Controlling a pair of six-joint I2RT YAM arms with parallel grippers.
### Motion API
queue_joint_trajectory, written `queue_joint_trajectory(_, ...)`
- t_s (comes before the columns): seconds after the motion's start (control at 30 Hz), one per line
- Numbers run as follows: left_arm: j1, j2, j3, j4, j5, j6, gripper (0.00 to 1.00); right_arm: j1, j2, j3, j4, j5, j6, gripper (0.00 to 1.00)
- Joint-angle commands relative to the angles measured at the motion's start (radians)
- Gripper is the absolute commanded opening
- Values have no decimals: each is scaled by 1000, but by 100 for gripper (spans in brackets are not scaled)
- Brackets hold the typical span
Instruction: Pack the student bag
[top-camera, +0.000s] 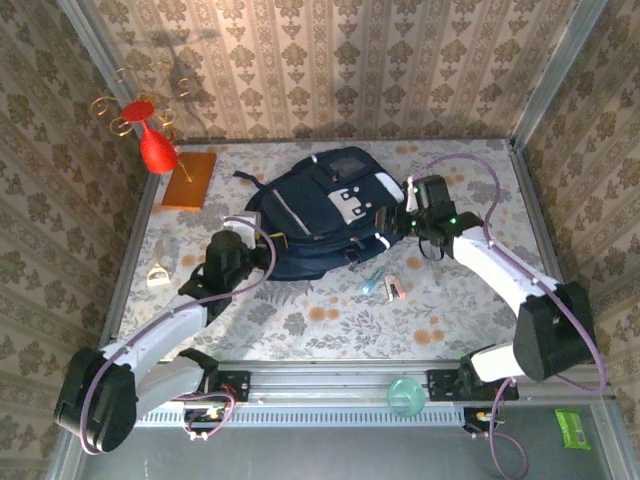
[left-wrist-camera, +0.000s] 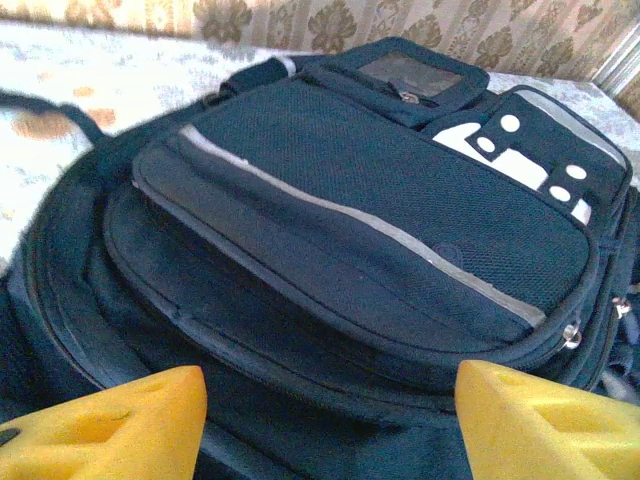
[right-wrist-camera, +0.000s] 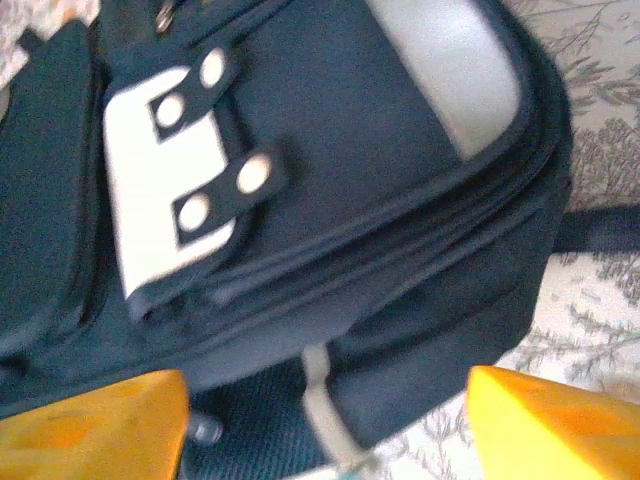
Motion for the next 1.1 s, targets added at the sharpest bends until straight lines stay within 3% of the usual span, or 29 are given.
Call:
queue_joint_trajectory(0.0, -13, 50, 71, -61, 48, -152, 68, -67, 89, 51, 92, -83, 123, 83)
queue_joint_trajectory(0.3, -28, 159, 144, -69, 98, -168, 69, -128, 365, 231, 116, -140, 154, 87)
queue_joint_trajectory(0.43, -58, 154, 162, -126, 102, -167, 68, -136, 421, 234, 173, -239, 186, 75)
queue_joint_trajectory(0.6, -197, 129, 198, -236, -17, -173, 63, -133, 355, 111, 280, -260, 235, 54)
queue_joint_trajectory(0.7, -258, 138, 206, -235, -57, -205, 62, -124, 295, 31, 352, -258, 275, 48)
queue_joint_trajectory(0.87, -275, 196, 231, -230, -97, -206, 63, -96, 210, -62, 431, -241, 319, 39)
queue_joint_trajectory(1.07, -275, 203, 231, -240, -232, -167, 69, -43, 96, -148, 438, -189, 285, 35)
